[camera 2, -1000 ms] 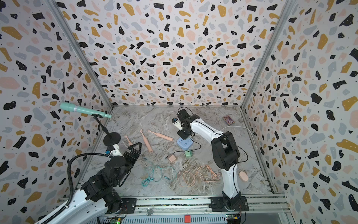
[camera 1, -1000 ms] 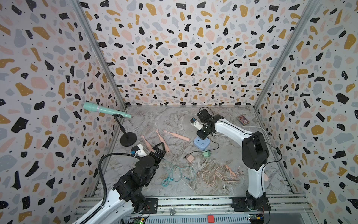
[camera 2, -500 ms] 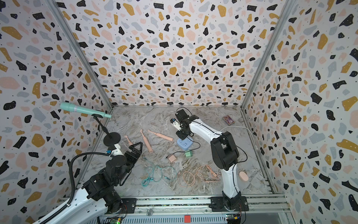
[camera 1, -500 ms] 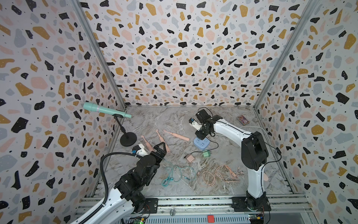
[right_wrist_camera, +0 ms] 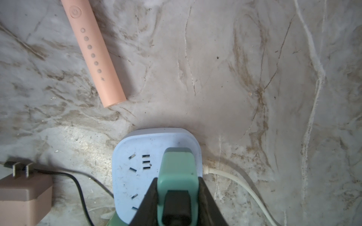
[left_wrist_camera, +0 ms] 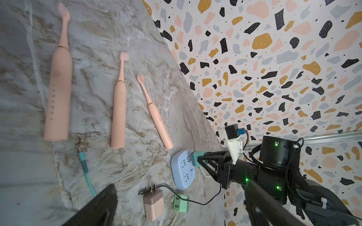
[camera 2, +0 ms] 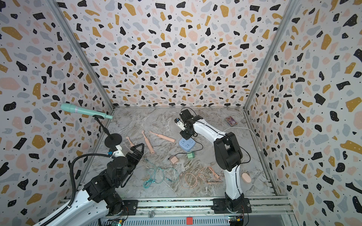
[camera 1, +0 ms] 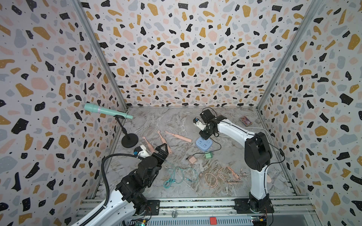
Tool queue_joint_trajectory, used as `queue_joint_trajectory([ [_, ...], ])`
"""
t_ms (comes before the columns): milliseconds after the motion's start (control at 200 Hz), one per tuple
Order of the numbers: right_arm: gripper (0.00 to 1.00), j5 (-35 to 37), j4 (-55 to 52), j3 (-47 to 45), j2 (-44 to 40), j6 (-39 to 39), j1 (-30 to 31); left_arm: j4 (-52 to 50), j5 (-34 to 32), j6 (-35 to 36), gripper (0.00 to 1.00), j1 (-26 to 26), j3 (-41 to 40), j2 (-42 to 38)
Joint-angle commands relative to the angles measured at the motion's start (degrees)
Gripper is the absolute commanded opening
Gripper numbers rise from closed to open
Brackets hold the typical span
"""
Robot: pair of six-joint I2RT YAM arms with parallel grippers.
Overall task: Charge the electric toothbrush
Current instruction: Insert the charging cable into the plug.
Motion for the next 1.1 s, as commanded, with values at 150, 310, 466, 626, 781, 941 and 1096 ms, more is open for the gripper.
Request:
queue_joint_trajectory([
  [150,0.0,-1.55,-1.52,0.36,0.41,-0.95,1.21,1.82,0.11,-0.11,1.0,0.26,-0.63,-0.27],
  [310,0.0,-2.08,-0.84,-0.42,-0.79,-0.98,1.34,2.2,0.19,-0.06,0.99,0.2,-0.73,0.1],
  [466,0.0,-0.62,-0.92,-1.71,0.18,-0.96,0.61,2.36,0.6,-0.12,0.99,0.21,-0.78,0.1],
  [626,0.0,-0.98,-1.33,-2.33,0.06,-1.0,0.82,1.72,0.4,-0.23,1.0,0.26,-0.88,-0.46],
  [781,0.0,0.13,-1.67,-2.39,-0.9,-0.75,0.95,1.72,0.59,-0.43,0.99,0.26,-0.75,-0.56],
  [941,0.0,0.68,-2.29,-2.06,-1.05,-0.66,1.34,1.96,0.68,-0.44,0.99,0.24,-0.66,-0.48],
  [1096,0.0,1.24,-2.61,-1.99,-1.2,-0.31,1.72,1.76,0.75,-0.44,1.0,0.21,-0.51,-0.58],
])
